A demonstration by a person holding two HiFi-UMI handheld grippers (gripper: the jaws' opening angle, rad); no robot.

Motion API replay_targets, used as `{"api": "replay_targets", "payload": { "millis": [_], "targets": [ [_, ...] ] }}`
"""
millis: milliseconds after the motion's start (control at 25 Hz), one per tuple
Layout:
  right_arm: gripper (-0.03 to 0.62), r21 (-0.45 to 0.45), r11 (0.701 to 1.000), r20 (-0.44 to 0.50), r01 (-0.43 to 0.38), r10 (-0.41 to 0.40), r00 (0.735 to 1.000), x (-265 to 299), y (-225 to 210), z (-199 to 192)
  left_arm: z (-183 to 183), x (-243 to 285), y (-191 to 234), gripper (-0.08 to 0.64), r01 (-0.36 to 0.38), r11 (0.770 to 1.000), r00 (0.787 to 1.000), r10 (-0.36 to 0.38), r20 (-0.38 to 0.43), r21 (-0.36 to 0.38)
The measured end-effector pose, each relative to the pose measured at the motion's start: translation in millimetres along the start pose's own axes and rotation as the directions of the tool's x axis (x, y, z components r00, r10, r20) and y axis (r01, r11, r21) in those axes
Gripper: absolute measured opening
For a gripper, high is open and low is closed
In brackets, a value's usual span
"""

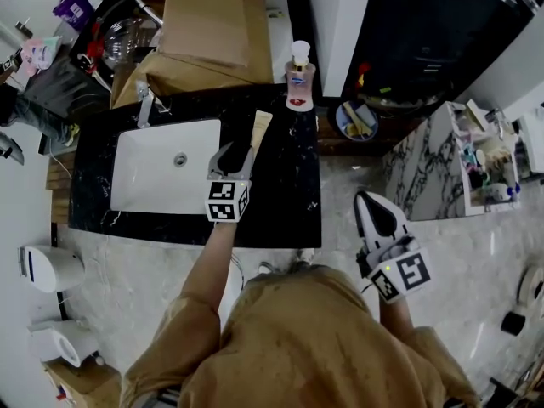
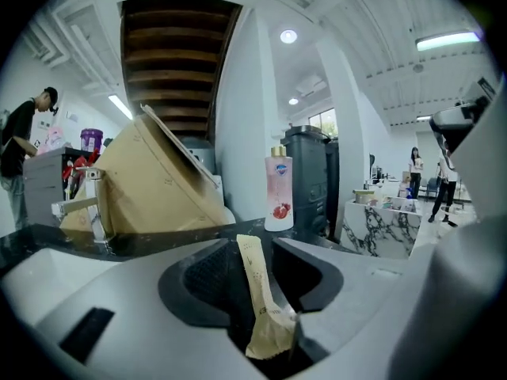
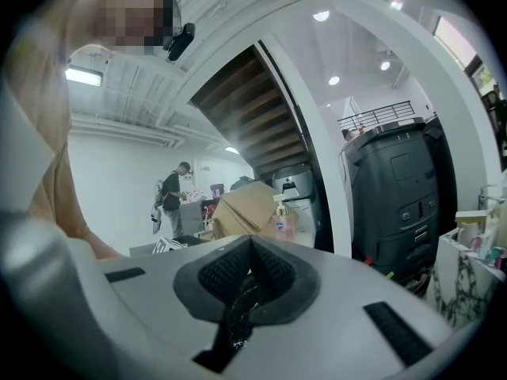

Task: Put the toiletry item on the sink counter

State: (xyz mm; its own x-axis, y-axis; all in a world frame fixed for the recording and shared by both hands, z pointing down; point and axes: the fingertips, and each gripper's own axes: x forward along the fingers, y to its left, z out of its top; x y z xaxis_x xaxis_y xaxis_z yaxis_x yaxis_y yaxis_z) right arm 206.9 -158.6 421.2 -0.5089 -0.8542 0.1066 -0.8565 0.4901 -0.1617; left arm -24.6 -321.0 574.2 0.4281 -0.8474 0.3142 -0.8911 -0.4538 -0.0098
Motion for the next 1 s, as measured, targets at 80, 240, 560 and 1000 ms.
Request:
{"api": "replay_targets", "payload": {
  "millis": [80, 240, 560, 1000],
  "targets": [
    [0.003, 0.0, 1.0, 0.001, -0.014, 0.014, 1.0, 3, 4, 0, 5, -6, 2, 0.153, -0.004, 1.0, 1.0, 0.004, 0.013, 0.013],
    [0.003, 0.001, 0.999, 0.007, -0.042, 0.042, 0.999, 10, 17, -1, 6, -19, 9, 0.153, -0.013, 1.0, 1.0, 0.013, 0.011, 0.009],
    [0.003, 0.01, 0.996, 0.003, -0.09, 0.09, 0.996, 21, 43, -6, -15, -58, 13, 0.108, -0.053, 0.998, 0.998, 0.052, -0.03, -0.028],
    [0.003, 0.001, 0.987, 0.002, -0.162, 0.162, 0.987, 40, 83, -9, 9, -131, 29, 0.005, -0.052, 0.996, 0.997, 0.056, 0.061, -0.071]
  ]
}}
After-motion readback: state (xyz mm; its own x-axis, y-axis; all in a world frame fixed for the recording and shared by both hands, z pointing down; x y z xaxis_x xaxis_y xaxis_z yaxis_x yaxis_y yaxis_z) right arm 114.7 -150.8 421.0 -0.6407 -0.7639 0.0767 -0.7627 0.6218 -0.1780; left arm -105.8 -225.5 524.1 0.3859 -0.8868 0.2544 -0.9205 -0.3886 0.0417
